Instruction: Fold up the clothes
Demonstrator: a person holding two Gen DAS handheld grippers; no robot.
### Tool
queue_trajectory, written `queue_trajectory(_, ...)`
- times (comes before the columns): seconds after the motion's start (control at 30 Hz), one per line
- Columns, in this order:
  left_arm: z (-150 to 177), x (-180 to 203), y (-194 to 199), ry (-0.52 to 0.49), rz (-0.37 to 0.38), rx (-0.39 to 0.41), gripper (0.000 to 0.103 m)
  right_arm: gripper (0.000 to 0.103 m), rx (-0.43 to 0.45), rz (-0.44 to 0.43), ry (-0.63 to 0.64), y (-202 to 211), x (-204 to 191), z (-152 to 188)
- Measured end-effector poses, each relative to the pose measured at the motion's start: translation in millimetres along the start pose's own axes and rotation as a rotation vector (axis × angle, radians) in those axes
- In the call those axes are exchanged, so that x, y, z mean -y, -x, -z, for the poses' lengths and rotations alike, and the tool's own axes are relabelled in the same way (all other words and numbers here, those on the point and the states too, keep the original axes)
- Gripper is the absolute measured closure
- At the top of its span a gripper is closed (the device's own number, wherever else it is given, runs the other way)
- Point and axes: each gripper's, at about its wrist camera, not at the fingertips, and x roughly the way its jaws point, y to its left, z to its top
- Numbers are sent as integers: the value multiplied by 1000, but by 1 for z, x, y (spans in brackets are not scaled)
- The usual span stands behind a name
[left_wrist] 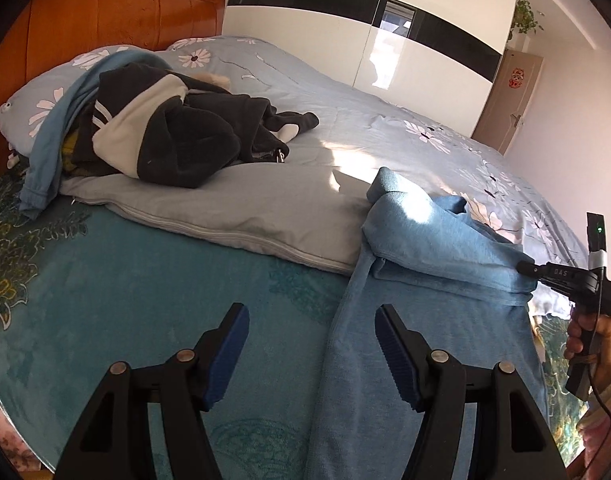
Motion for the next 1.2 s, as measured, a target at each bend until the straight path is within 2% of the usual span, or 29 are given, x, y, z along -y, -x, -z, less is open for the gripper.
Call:
queue_trajectory(0.1, -20, 11, -9, -34, 31, -9, 34, 98, 25, -10, -4, 8, -2, 2)
queue_trajectory(0.2, -56, 25, -30, -43, 118, -16, 34, 98, 42, -25, 12, 18, -7, 1)
queue_trajectory(0.37, -107, 35, -91, 4, 212, -79, 34, 98, 62, -48, 52, 34, -14, 1)
queue_trajectory(0.5, -121, 37, -127, 49, 306, -124, 36, 98, 60, -52, 83, 35, -16, 1)
queue_trajectory(0.53, -123, 39, -133, 49, 324, -128, 39, 98, 59, -55, 82, 35, -15, 1)
queue_trajectory(0.6, -126, 44, -138, 22, 340, -117, 98, 98, 55, -59, 78, 33, -13, 0)
queue_trajectory(0.63, -128, 46, -140, 12, 347, -115, 98, 98, 53, -62, 77, 32, -12, -1)
queue_trajectory(0.77, -144, 46, -142, -31, 307, -54, 99, 98, 58, -76, 86, 28, -13, -4)
queue_trajectory(0.83, -155, 37, -149, -24, 276, -51, 99, 98, 71, -78, 95, 28, -15, -6)
queue_trajectory(0.93, -153, 33, -169, -38, 232, -80, 99, 98, 76, -80, 97, 22, -16, -9)
queue_trajectory(1.1, -143, 29, -203, -65, 173, -143, 99, 98, 7, -33, 78, -14, -8, -3)
queue_trajectory(1.2, -137, 27, -215, -64, 150, -169, 98, 98, -9, -50, 30, -25, 3, 0)
